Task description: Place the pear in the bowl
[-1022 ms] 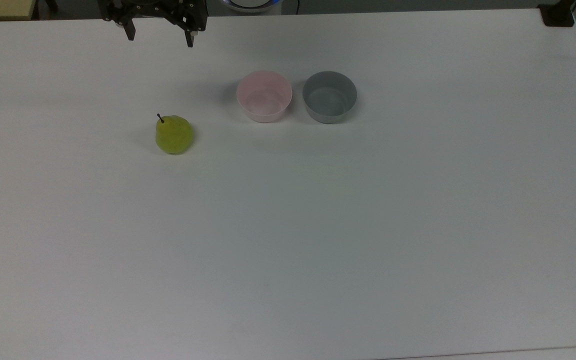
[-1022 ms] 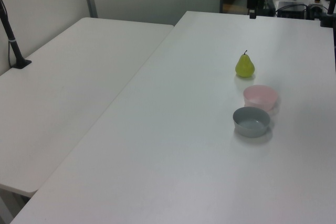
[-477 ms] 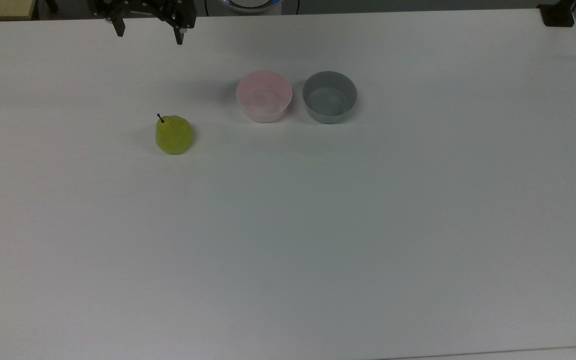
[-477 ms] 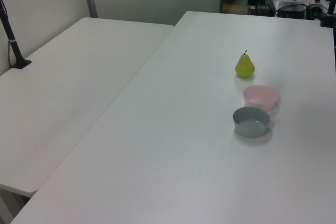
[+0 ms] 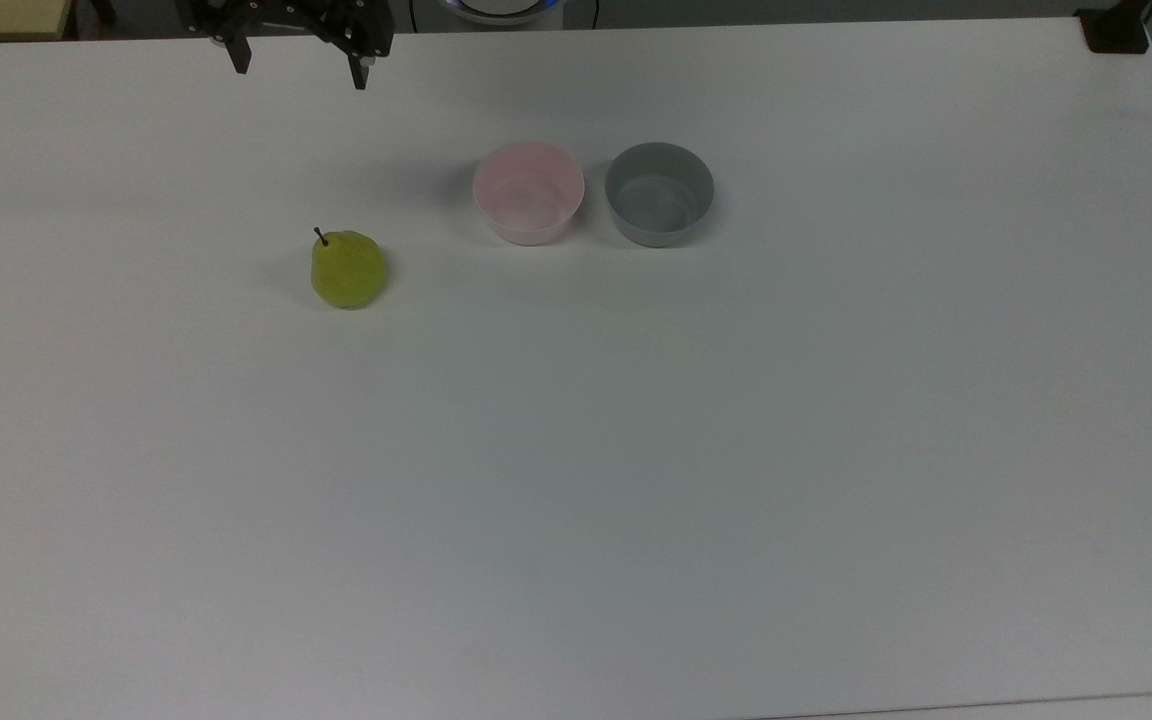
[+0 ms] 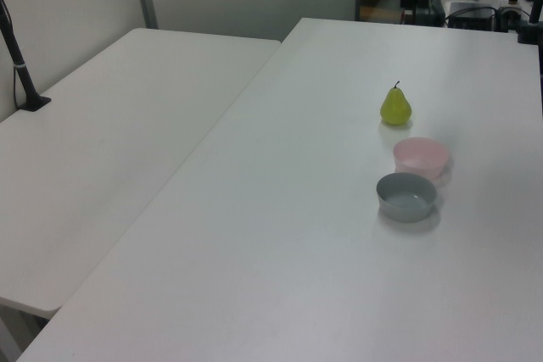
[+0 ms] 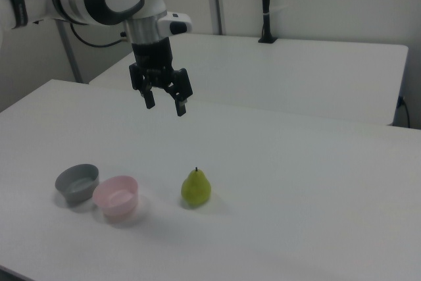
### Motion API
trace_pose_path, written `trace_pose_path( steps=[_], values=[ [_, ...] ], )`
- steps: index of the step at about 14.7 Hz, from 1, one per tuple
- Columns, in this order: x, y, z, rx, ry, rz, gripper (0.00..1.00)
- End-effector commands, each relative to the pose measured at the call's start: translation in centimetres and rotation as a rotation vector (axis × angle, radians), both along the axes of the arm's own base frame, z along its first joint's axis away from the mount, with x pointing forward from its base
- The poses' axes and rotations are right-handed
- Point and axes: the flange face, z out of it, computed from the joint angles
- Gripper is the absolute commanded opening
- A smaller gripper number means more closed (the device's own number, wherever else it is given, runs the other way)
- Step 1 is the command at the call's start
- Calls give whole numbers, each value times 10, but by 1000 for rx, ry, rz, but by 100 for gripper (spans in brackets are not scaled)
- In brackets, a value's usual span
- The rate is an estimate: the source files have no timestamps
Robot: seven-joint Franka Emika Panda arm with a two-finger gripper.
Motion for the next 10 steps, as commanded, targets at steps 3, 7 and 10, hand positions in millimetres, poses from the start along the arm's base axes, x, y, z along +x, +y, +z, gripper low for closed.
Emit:
trace_pose_path(
  steps=[3,7,10],
  values=[
    [0,1,-5,11,17,47,100],
    [19,-8,-40,1,39,135,100],
    [34,-8,-84,-2,106,181,100]
  ],
)
